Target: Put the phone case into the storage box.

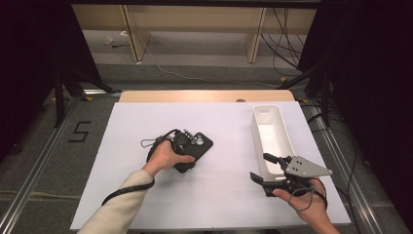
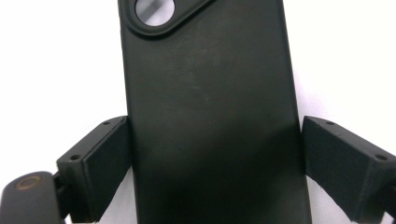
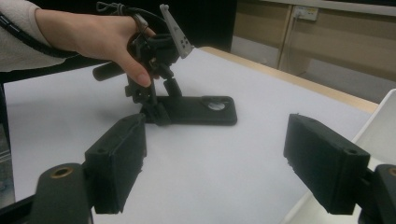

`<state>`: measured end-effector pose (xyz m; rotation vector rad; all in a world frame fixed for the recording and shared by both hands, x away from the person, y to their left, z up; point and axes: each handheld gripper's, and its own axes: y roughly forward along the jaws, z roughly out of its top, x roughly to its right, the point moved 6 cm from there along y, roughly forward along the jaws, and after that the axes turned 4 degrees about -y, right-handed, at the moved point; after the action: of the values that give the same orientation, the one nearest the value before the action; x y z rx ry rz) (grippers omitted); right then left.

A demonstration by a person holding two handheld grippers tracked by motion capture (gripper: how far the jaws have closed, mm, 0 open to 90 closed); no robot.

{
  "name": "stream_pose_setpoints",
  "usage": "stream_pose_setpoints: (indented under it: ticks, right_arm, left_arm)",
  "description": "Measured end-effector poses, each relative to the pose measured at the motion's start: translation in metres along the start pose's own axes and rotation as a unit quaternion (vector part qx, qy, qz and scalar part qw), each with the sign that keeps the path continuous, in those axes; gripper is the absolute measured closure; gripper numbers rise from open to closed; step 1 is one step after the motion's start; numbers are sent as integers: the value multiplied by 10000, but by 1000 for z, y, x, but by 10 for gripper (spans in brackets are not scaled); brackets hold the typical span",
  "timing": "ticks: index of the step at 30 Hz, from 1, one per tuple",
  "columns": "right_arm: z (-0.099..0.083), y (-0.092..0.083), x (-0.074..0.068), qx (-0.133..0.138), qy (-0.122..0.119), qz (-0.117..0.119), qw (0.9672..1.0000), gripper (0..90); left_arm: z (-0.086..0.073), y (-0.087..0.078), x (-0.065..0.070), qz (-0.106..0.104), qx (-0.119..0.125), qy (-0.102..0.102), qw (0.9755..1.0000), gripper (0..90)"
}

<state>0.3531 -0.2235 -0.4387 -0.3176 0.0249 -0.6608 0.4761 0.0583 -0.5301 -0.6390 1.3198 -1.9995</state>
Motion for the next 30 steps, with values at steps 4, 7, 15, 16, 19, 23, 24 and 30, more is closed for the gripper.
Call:
stream_pose_setpoints:
  ticks: [4, 7, 15, 16, 19, 23, 24, 30]
  right_arm:
    - [0, 0, 0, -4, -7, 0, 10000, 224]
    - [0, 0, 0, 0, -7, -2, 10000, 224]
    - [0, 0, 0, 4, -3, -6, 10000, 224]
    - [0, 0, 0, 5, -4, -11, 10000, 224]
    - [0, 0, 0, 10, -9, -15, 10000, 224]
    - [0, 0, 0, 14, -12, -14, 10000, 224]
    - [0, 0, 0, 14, -7, -11, 10000, 224]
    - [1, -1, 0, 26, -8, -12, 10000, 224]
  left_arm:
    - [0, 0, 0, 0, 18, -10, 10000, 106]
    - [-1, 0, 0, 9, 46, -36, 10000, 111]
    - [-3, -1, 1, 6, 154, -87, 9998, 124]
    - [-3, -1, 1, 17, 179, -81, 9998, 127]
    - [-3, -1, 1, 17, 236, -106, 9997, 128]
    - [-3, -1, 1, 12, 284, -137, 9995, 132]
    - [-4, -1, 1, 19, 293, -131, 9995, 133]
    - [-4, -2, 2, 21, 329, -191, 9993, 141]
